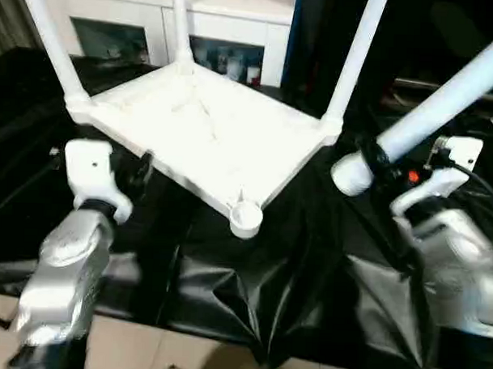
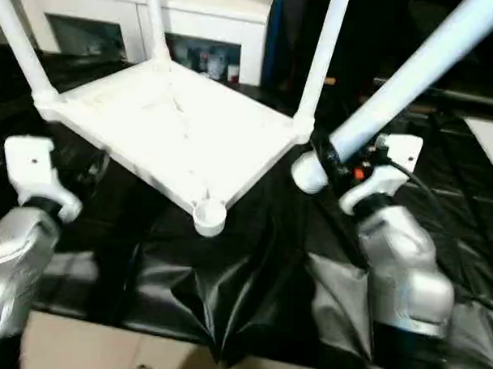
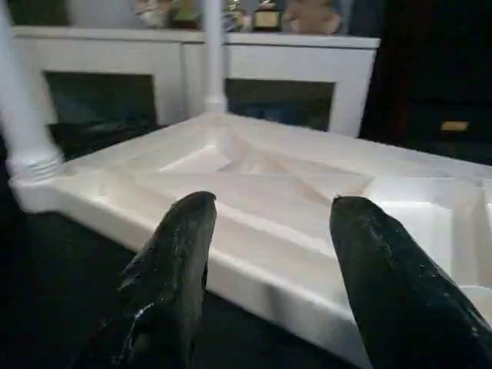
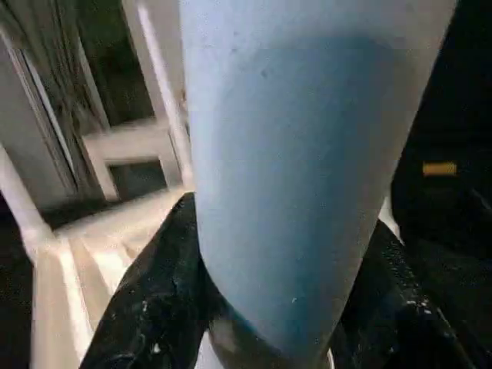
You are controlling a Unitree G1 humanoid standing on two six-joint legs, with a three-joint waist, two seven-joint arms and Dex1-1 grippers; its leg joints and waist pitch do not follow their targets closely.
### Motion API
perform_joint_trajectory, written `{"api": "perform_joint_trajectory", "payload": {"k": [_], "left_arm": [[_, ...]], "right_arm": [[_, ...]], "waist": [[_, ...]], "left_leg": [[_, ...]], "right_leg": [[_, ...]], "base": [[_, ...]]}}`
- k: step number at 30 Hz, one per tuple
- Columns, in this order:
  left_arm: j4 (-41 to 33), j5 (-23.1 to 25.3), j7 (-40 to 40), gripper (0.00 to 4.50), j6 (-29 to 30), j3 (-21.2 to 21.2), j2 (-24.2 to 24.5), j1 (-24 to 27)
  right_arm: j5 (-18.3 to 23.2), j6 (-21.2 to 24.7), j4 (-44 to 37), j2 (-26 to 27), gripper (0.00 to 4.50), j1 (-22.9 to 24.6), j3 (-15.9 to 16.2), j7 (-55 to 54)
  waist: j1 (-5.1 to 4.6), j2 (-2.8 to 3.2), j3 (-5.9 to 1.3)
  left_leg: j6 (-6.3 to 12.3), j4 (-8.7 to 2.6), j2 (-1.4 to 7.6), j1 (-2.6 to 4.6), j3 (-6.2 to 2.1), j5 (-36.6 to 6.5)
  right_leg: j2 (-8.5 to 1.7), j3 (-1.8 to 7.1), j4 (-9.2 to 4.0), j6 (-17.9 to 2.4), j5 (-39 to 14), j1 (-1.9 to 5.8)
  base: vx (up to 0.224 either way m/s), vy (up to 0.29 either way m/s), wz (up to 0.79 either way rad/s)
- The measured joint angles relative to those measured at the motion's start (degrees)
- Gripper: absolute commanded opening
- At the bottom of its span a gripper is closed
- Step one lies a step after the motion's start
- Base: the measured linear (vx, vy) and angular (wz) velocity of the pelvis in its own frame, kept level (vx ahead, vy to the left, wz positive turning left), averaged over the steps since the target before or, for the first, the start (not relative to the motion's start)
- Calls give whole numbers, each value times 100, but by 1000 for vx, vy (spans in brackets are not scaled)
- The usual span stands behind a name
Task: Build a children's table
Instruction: Move to table
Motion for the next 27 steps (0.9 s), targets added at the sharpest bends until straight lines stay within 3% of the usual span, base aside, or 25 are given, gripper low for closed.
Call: {"api": "perform_joint_trajectory", "payload": {"k": [3, 6, 8, 10, 15, 18, 20, 21, 23, 25, 26, 27], "left_arm": [[776, 81, -87, 271, -673, -163, -141, -209], [1070, 221, -127, 271, -728, -420, -159, -380], [1059, 241, -167, 271, -682, -498, -160, -497], [958, 234, -185, 271, -672, -504, -161, -602], [1080, 242, -295, 271, -691, -505, -73, -953], [1543, 371, -194, 271, -921, -464, 76, -1236], [1613, 423, -169, 271, -933, -470, 83, -1224], [1590, 463, -140, 271, -895, -469, 109, -1180], [1539, 492, -126, 271, -859, -464, 136, -1125], [1407, 490, -109, 271, -834, -435, 143, -1009], [1374, 490, -96, 271, -829, -415, 163, -996], [1324, 489, -60, 271, -828, -349, 208, -994]], "right_arm": [[-180, -482, 656, 192, 185, -29, 53, -214], [-356, -567, 1259, 355, 185, -89, -28, -690], [-543, -548, 1297, 303, 185, -84, 93, -750], [-720, -541, 1267, 246, 185, -84, 263, -752], [-1070, -465, 1046, 180, 185, -251, 672, -755], [-1326, -608, 1243, 100, 185, -491, 933, -732], [-1359, -683, 1352, 97, 185, -624, 940, -733], [-1351, -697, 1461, 113, 185, -692, 935, -731], [-1335, -684, 1542, 146, 185, -686, 931, -714], [-1283, -649, 1556, 192, 185, -649, 928, -667], [-1242, -581, 1557, 230, 185, -640, 934, -670], [-1217, -518, 1556, 289, 185, -622, 985, -667]], "waist": [[35, 22, -18], [39, 21, -14], [28, 71, 0], [-2, 79, -2], [-38, 303, -11], [-38, 281, -6], [6, 276, -8], [46, 241, -6], [127, 207, -6], [307, 178, 6], [365, 137, 26], [387, 55, 49]], "left_leg": [[-7, -19, 1, 4, -4, 5], [-12, -21, 3, -3, -3, 8], [-11, -18, 1, -4, 2, 8], [-11, -24, 1, -2, 4, 7], [-11, -24, -5, -1, 1, 7], [-10, -37, -7, 0, 5, 8], [13, -33, -13, -1, 11, 23], [68, -23, -23, -6, 4, 50], [193, 90, -47, -57, -26, -3], [226, 216, -90, -61, 15, -104], [232, 245, -109, -7, 100, -151], [264, 260, -144, 24, 240, -214]], "right_leg": [[3, -5, 12, -10, 4, -1], [3, -5, 18, -24, 12, -16], [2, 1, 14, -26, 12, -16], [1, 1, 14, -26, 12, -12], [0, 2, 22, -28, 11, -6], [4, 3, 28, -7, -4, -9], [-5, 10, 29, -5, -5, -7], [-21, 24, 29, -2, -7, -7], [-63, 31, 30, 35, -9, -4], [-32, 258, 28, 122, 3, -17], [19, 450, 26, 147, 4, -20], [57, 664, 9, 160, -3, -38]], "base": [[0, 0, 0], [0, 0, 0], [0, 0, 0], [0, 0, 0], [0, 0, 0], [0, 0, 0], [0, 0, 0], [0, 0, 0], [-7, 81, 1], [-12, 126, -10], [-37, 167, -29], [-37, 167, -29]]}}
